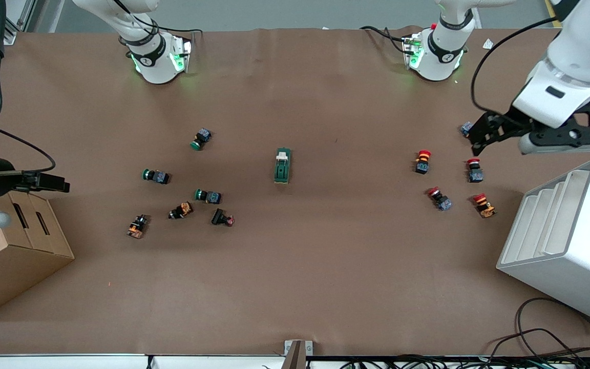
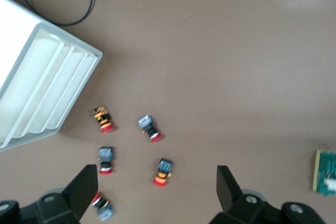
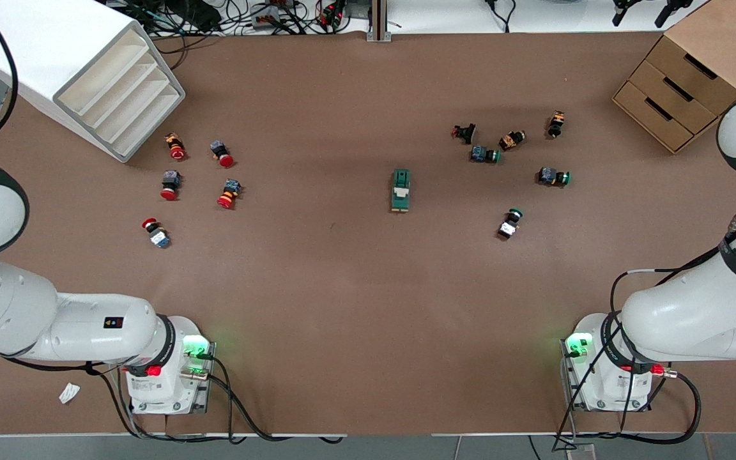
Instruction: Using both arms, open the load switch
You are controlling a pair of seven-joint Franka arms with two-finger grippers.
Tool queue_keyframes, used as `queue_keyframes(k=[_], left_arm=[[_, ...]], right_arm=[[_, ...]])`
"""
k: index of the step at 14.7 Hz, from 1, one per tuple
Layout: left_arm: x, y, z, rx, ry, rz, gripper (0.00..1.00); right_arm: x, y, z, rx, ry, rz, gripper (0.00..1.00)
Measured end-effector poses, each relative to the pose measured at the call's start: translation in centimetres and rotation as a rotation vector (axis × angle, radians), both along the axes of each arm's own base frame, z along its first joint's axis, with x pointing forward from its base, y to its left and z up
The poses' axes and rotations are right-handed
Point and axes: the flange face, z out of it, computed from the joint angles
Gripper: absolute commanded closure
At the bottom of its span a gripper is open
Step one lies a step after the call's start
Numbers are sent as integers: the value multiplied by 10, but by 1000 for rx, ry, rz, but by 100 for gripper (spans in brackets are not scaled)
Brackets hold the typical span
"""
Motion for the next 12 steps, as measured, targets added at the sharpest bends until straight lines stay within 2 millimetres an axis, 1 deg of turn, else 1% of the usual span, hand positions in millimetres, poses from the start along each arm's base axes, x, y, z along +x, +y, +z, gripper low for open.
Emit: queue_keyframes(k=[2,4,6,9,12], left_arm=[[-8,7,1,-8,17,-27,0],[-12,24,-2,-22,32,-51,0],[-15,39,-5,-33,43,-49,0],[-21,41,-5,-32,48,-49,0],[-22,41,-5,-32,48,-49,0]], right_arm=[[-7,-1,13,-5,-6,-1,0],[-13,-2,21,-10,-12,-5,0],[-23,-6,24,-19,-11,-15,0],[-40,-9,32,-24,-22,-23,0],[-58,-9,42,-26,-28,-26,0]])
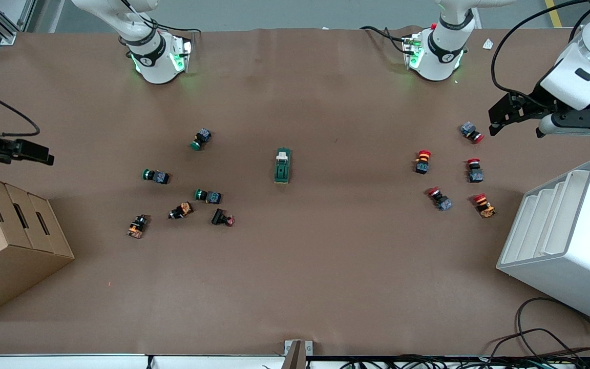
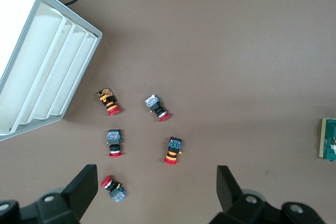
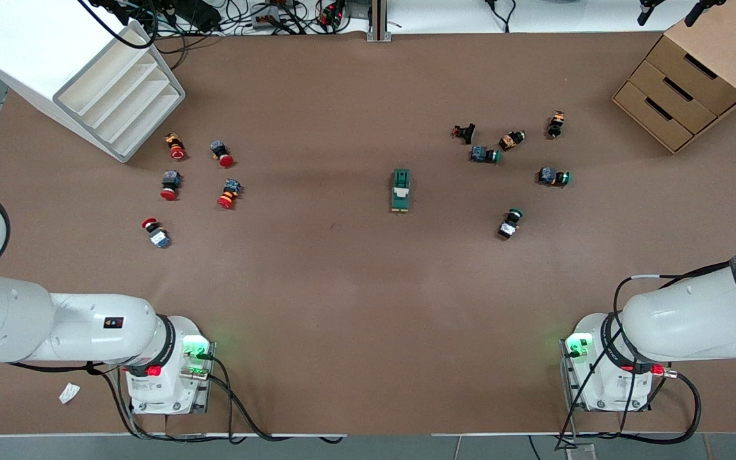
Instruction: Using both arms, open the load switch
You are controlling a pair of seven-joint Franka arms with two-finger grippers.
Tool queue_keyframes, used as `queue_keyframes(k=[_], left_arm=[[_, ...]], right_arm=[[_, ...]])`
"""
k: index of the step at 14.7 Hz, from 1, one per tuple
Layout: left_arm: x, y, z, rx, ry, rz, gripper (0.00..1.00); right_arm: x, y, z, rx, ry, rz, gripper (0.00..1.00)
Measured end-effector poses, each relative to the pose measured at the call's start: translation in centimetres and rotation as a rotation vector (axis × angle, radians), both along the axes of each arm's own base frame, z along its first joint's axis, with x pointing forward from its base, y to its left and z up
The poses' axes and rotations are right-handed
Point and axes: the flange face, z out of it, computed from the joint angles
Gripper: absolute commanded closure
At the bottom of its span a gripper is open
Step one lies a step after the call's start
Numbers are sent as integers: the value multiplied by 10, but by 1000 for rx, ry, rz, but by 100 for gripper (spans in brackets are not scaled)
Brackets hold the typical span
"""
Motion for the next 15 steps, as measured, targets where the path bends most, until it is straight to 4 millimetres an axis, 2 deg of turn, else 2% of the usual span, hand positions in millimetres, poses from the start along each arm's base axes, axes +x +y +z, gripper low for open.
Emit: queue_keyframes(k=[4,8,11,15], left_arm=[[1,11,1,0,0,19,0],[-2,24,1,6,25,19,0],[-3,27,3,9,25,21,0],[-3,28,14,7,6,20,0]], right_arm=[[-19,-3,9,2,-20,-6,0],[-38,-4,30,4,-52,-8,0],[-52,-6,45,-4,-73,-8,0],[-63,-3,55,-5,-74,-3,0]])
